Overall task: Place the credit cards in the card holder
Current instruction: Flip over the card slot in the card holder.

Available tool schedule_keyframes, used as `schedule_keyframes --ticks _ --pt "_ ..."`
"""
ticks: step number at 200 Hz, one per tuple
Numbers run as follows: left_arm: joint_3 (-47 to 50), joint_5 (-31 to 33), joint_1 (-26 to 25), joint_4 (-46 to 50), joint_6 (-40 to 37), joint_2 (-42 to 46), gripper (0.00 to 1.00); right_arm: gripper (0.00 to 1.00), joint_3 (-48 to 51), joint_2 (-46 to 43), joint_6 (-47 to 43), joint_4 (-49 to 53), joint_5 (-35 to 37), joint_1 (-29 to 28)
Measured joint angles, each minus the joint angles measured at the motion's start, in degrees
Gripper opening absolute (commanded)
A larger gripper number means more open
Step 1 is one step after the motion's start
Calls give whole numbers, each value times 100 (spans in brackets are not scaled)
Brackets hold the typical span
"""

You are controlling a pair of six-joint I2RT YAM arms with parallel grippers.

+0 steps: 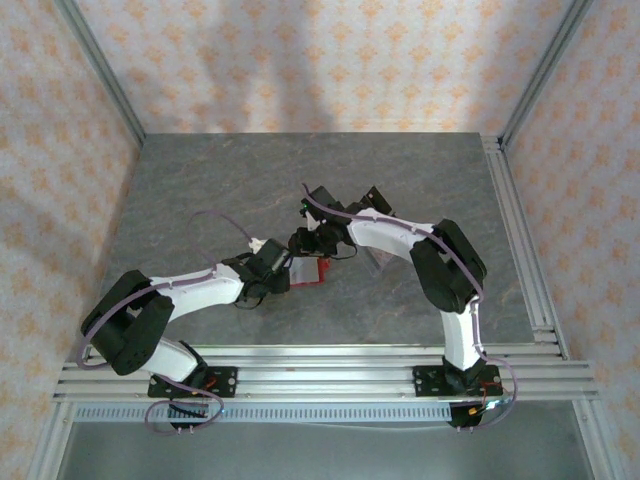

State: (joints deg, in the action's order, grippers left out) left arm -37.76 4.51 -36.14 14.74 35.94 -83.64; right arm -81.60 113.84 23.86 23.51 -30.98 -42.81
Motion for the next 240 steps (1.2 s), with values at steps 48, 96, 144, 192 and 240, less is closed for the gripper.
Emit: schedule_keyframes --ticks 48,96,144,192,240 --pt "0 46 -15 11 0 105 60 47 -2 225 125 -229 -105 0" --pt "0 66 -15 39 0 177 60 47 -22 501 170 -343 -251 11" --pt "0 101 -15 105 4 326 60 47 -24 503 284 -435 -468 9" --pt "76 293 -15 382 44 1255 61 47 -444 638 404 -426 -686 -116" --pt "85 496 -15 719 118 1919 61 47 -1410 1191 402 -136 -831 -319"
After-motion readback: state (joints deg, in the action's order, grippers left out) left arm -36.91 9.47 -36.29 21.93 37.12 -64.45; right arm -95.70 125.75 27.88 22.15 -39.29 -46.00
